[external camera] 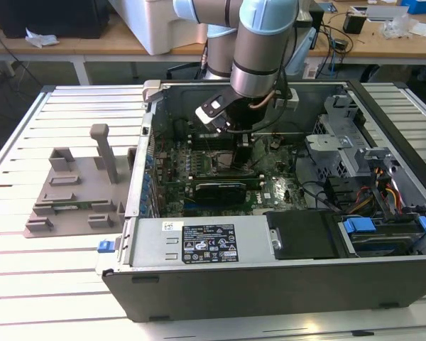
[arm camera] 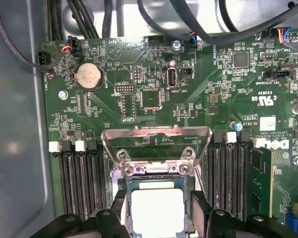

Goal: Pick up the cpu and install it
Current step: 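Place the cpu into insertion slot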

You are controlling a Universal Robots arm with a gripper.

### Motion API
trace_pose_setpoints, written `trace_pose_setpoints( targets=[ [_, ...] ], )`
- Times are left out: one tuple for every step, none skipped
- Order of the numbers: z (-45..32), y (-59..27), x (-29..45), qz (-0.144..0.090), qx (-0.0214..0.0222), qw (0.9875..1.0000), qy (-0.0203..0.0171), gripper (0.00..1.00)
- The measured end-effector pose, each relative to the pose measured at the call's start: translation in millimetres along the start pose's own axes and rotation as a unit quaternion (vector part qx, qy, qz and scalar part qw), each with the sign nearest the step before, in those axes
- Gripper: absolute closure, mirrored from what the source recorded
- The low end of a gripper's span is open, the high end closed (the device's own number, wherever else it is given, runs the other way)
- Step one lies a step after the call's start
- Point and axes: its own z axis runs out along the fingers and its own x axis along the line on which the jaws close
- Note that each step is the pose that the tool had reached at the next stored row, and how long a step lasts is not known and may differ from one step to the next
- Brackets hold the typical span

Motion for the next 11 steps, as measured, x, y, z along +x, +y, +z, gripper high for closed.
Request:
trace_pose_setpoints(
  targets=[
    [0.0,0.0,0.1,0.0,0.0,1.0,0.0002,0.38],
    [0.0,-0.2,0.6,0.0,0.0,1.0,0.0003,0.38],
    [0.1,-0.9,3.9,-0.001,0.0001,1.0,0.0003,0.38],
    [0.1,-1.1,4.9,-0.001,0.0001,1.0,0.0004,0.38],
    [0.0,-1.2,5.9,-0.001,0.0,1.0,0.0003,0.38],
    [-0.3,-1.2,6.8,-0.001,0.0001,1.0,0.0002,0.39],
    [-0.7,-1.4,7.5,-0.001,0.0001,1.0,0.0002,0.58],
    [-0.9,-1.6,7.7,-0.001,0.0001,1.0,0.0003,0.64],
    [-0.8,-2.3,7.7,-0.002,0.0,1.0,0.0003,0.7],
    [-0.7,-4.4,7.6,-0.003,0.0001,1.0,0.0001,0.82],
    [-0.5,-7.1,7.5,-0.006,0.0001,1.0,-0.0001,0.89]
  ],
)
